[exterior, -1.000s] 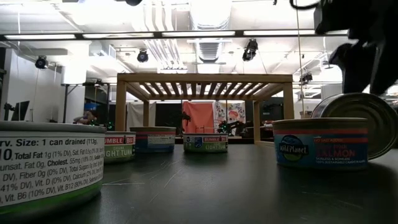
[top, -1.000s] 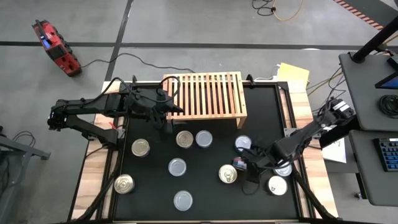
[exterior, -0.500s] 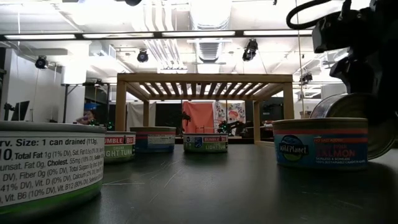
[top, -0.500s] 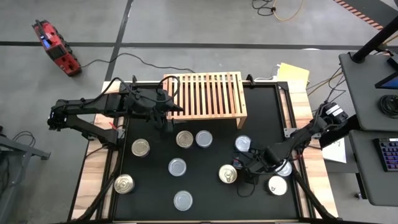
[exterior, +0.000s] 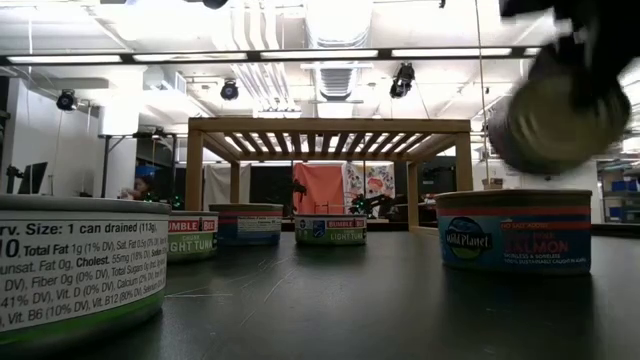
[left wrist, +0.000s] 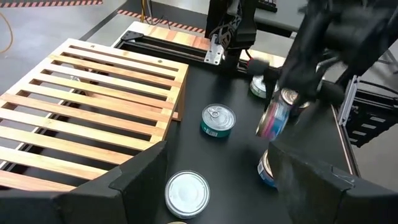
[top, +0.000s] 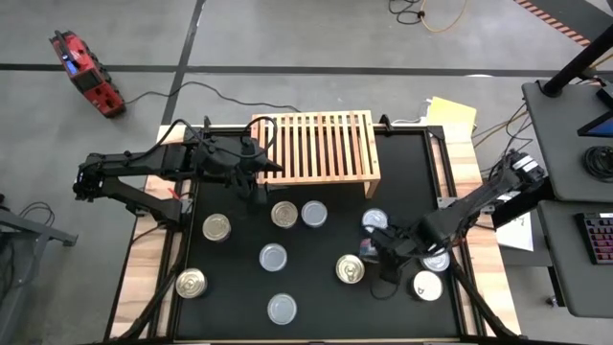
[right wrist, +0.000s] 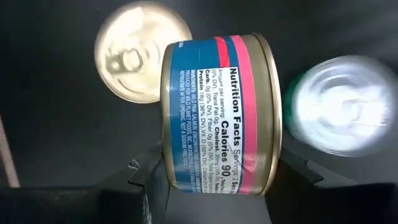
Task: Stack canned seafood by type on shelf
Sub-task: Put the blue pink tuna can on the shelf
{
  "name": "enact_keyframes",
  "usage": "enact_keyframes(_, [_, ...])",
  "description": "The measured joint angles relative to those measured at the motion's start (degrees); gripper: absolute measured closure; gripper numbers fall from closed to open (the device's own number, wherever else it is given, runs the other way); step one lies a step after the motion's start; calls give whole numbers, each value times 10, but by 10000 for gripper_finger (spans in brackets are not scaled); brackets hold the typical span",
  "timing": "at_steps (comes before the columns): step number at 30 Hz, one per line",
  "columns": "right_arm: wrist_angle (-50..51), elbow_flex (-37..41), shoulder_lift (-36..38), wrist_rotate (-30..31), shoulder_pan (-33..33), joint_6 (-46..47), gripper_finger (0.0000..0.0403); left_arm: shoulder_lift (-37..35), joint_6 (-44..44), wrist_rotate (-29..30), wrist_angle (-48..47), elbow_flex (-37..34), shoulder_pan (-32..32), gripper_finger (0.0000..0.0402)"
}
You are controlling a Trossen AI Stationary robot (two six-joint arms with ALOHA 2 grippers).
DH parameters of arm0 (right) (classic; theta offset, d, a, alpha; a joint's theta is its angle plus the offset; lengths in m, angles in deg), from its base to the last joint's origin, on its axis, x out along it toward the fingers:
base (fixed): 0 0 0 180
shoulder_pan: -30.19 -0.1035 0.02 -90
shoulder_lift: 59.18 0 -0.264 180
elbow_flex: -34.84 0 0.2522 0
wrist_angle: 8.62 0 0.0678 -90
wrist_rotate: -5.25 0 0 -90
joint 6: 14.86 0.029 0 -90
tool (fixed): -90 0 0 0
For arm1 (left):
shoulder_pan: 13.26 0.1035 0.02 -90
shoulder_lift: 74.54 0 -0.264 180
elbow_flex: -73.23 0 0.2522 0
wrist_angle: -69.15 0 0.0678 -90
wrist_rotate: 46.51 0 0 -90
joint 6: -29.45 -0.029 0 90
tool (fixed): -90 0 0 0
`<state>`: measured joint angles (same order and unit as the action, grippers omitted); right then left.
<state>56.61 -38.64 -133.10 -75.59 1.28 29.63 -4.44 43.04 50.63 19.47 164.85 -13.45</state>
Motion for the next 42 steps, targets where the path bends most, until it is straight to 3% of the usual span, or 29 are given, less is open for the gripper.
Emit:
enact_keyframes(5, [106, -134, 24, 81, 42, -76, 215, 0, 7, 0, 3, 0, 0, 141])
enact_keyframes(11, [115, -278, -8, 170, 151, -300, 215, 0, 62, -1, 22, 5, 0, 141])
enact_keyframes(17, [114, -326, -73, 219, 265, -549, 215, -11, 107, -2, 31, 59, 0, 141])
enact_keyframes(21, [87, -326, -102, 264, 319, -658, 215, -23, 112, -2, 26, 102, -1, 141])
enact_keyframes(28, [49, -327, -106, 250, 367, -696, 215, -47, 98, 5, 23, 125, -2, 141])
enact_keyframes(33, [32, -326, -106, 219, 373, -685, 215, -58, 81, 52, 25, 125, -2, 141])
enact_keyframes(42, [-46, -299, -106, 208, 371, -675, 215, -58, 69, 54, 24, 125, -2, 141])
